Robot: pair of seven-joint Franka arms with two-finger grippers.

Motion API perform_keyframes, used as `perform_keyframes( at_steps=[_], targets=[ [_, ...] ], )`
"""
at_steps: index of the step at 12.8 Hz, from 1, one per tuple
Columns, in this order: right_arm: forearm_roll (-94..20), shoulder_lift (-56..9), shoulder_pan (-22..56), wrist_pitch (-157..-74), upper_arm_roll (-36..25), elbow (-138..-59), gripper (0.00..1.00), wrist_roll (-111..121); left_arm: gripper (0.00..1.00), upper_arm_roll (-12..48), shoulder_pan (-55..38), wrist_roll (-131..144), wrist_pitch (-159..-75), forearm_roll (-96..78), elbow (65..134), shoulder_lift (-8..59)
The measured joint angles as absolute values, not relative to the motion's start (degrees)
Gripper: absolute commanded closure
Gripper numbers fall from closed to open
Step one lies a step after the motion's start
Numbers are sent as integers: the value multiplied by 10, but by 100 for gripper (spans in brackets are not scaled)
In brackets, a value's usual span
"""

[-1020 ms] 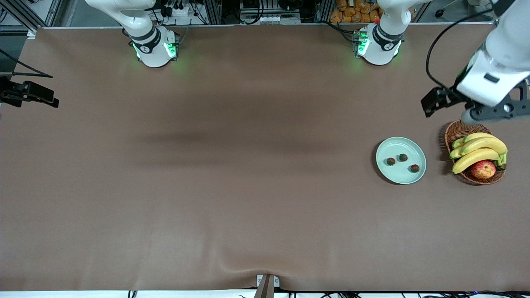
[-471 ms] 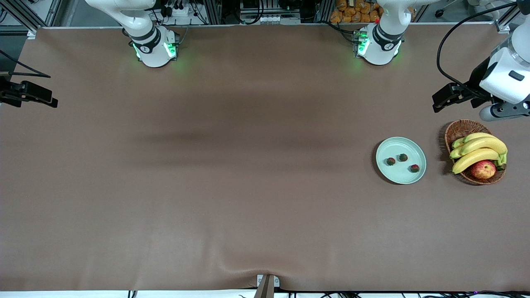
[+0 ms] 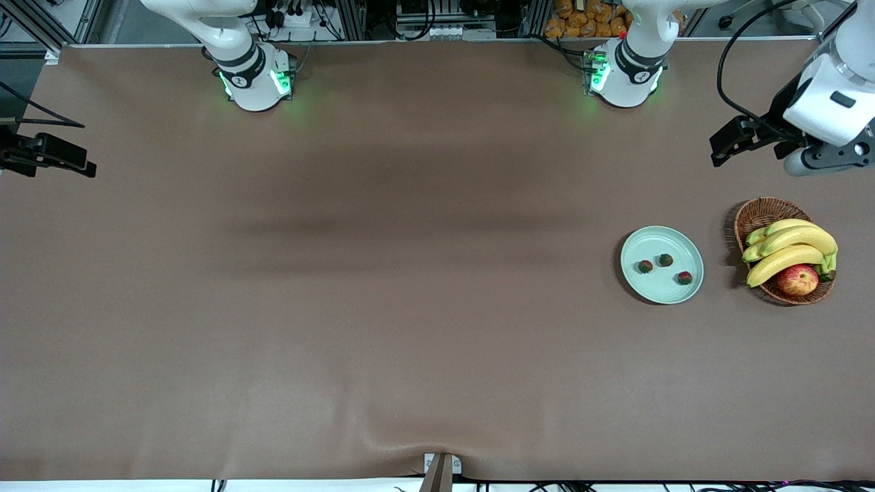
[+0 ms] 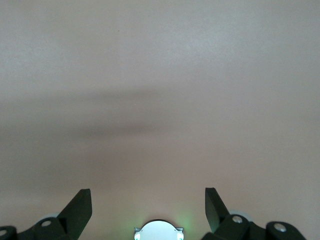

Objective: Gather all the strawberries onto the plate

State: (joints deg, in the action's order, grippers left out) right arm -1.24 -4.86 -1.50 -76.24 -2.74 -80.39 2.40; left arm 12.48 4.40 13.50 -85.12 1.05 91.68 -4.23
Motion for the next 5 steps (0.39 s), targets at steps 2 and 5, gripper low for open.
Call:
perform_keyframes(
  at_steps=[2,5],
  targets=[
    [-12,-49,-15,-762,-27,-804,0,24,0,97,44,104,-851,0,921,-52],
    [-12,-48,-15,-763,-26,-804,0,24,0,83,44,95,-852,-2,921,-55]
  ],
)
